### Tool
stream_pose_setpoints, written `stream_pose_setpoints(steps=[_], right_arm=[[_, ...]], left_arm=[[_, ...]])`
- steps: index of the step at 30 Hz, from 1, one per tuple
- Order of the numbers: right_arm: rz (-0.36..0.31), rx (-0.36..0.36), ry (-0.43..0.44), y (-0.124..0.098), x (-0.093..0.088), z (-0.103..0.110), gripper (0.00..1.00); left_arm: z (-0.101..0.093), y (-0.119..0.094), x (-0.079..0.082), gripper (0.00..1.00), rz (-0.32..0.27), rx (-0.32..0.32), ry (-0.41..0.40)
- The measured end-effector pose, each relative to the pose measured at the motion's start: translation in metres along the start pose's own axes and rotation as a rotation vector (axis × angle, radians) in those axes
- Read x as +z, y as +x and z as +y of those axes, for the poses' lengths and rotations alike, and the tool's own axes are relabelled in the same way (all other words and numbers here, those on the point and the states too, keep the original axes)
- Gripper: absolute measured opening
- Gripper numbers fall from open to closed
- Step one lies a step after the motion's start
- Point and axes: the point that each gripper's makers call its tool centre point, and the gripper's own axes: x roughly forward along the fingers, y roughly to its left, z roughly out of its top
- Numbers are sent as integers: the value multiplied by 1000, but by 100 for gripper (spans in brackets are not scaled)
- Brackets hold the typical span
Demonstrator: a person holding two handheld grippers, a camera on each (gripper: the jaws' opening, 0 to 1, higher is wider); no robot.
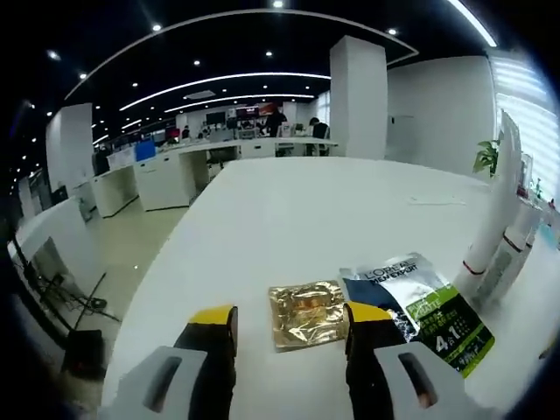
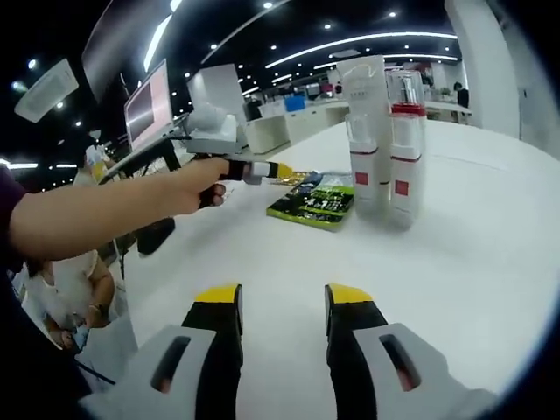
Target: Arrange the skincare products in the storage area until every visible bottle or jar stands upright without overlapping.
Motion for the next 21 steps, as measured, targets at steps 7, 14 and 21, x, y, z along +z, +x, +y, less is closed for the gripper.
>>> stream_pose_setpoints(steps=[7, 14, 21], right_arm=[[1, 28, 0, 5, -2, 12, 36], [-2, 40, 11, 7, -4, 17, 36], [-6, 29, 14, 2, -6, 13, 36]], left_arm=[[75, -44, -26, 63, -9, 220, -209], [103, -68, -61, 70, 63, 327, -231], [95, -66, -64, 70, 52, 311, -198]])
